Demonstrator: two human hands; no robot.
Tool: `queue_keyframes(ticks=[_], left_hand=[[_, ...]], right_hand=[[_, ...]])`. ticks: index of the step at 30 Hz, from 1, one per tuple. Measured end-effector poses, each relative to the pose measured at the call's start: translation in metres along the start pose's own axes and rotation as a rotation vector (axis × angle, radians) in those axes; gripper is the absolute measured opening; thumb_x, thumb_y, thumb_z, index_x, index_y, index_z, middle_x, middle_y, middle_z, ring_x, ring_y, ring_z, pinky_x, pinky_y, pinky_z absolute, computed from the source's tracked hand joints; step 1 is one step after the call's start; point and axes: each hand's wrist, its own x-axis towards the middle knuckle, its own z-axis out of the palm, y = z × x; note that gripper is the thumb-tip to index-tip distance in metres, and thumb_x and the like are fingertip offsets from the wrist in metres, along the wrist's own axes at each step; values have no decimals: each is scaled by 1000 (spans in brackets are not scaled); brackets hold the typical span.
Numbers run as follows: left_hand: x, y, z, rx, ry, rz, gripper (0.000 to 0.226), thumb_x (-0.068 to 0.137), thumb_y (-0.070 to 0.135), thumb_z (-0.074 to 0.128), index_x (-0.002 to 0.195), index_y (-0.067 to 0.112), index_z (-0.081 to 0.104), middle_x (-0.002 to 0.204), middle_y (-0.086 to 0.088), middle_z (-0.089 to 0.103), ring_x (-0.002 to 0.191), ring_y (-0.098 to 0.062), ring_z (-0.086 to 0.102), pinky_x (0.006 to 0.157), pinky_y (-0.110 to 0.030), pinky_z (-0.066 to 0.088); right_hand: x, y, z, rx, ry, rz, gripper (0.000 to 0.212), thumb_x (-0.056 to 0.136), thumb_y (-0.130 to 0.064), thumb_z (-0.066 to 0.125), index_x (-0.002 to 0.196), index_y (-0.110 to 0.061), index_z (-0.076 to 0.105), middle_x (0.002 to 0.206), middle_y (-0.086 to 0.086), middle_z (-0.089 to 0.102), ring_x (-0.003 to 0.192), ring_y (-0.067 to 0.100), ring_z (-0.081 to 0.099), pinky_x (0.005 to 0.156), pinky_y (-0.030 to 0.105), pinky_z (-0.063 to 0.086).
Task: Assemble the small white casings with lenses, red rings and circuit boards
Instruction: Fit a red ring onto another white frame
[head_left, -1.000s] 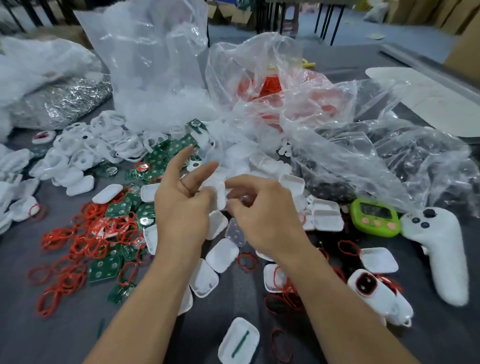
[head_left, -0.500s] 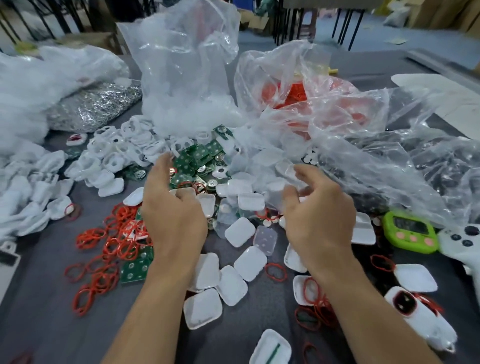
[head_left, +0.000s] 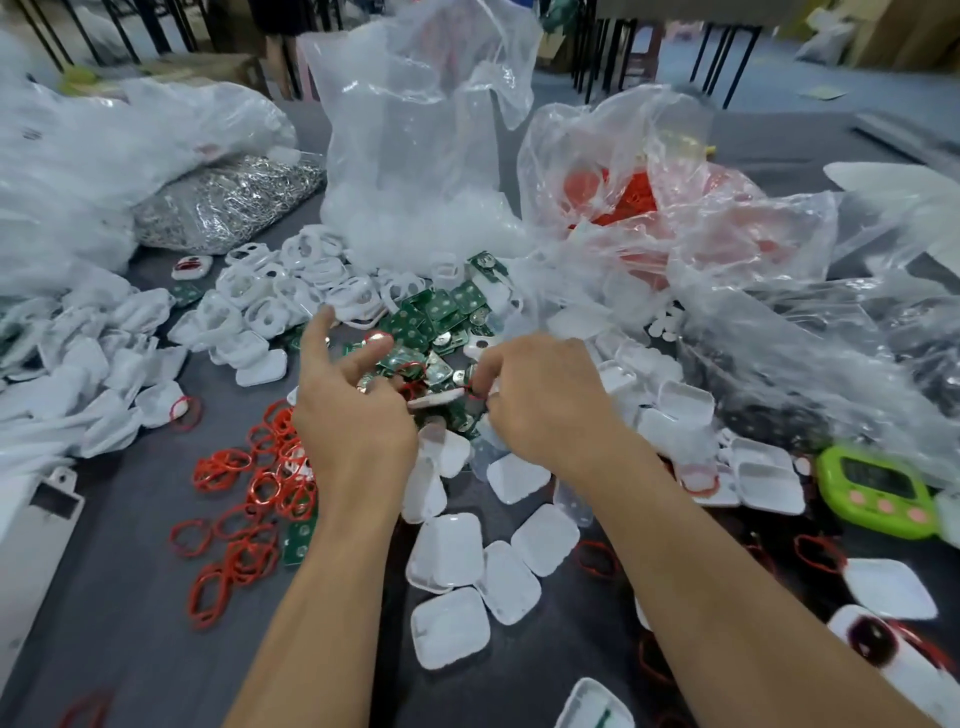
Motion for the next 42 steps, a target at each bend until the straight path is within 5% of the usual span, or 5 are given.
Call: queue_keyframes(ticks=[10, 16, 24, 30, 42], left_hand=[[3, -1, -7, -127, 182, -41, 65, 80, -5, 44, 132, 35, 52, 103, 24, 74, 61, 3, 59, 48, -11, 40], [-6, -4, 2, 495, -217, 169, 50, 93, 22, 57, 143, 28, 53, 134, -3, 64, 118, -28, 58, 95, -36, 42], [-9, 11, 6, 111, -236, 248, 51, 87, 4, 54, 119, 40, 72, 99, 38, 69, 101, 18, 62, 98, -18, 51], [117, 28, -9, 749, -66, 147, 87, 96, 52, 57, 162, 14, 14, 167, -24, 18, 155, -40, 13, 125, -50, 15], [90, 20, 66, 610, -440, 321, 53, 89, 38, 70, 137, 19, 55, 134, -12, 53, 120, -32, 54, 93, -37, 44]], right_hand=[[12, 20, 4, 279, 211, 200, 48, 94, -10, 55, 141, -19, 59, 137, 12, 55, 128, 32, 49, 111, 42, 36], [63, 40, -11, 31, -90, 167, 61, 95, -20, 56, 152, -22, 35, 145, 13, 50, 132, 36, 47, 112, 48, 40], [29, 45, -13, 34, 7, 47, 32, 93, -17, 57, 120, -27, 71, 127, 3, 61, 114, 26, 57, 99, 38, 43], [-3, 29, -7, 285, 246, 42, 29, 94, -18, 63, 120, -21, 73, 144, 0, 57, 136, 19, 47, 113, 20, 26], [-21, 24, 10, 532, 208, 56, 25, 90, -12, 64, 106, -26, 78, 116, -21, 64, 115, 0, 45, 80, -12, 20]])
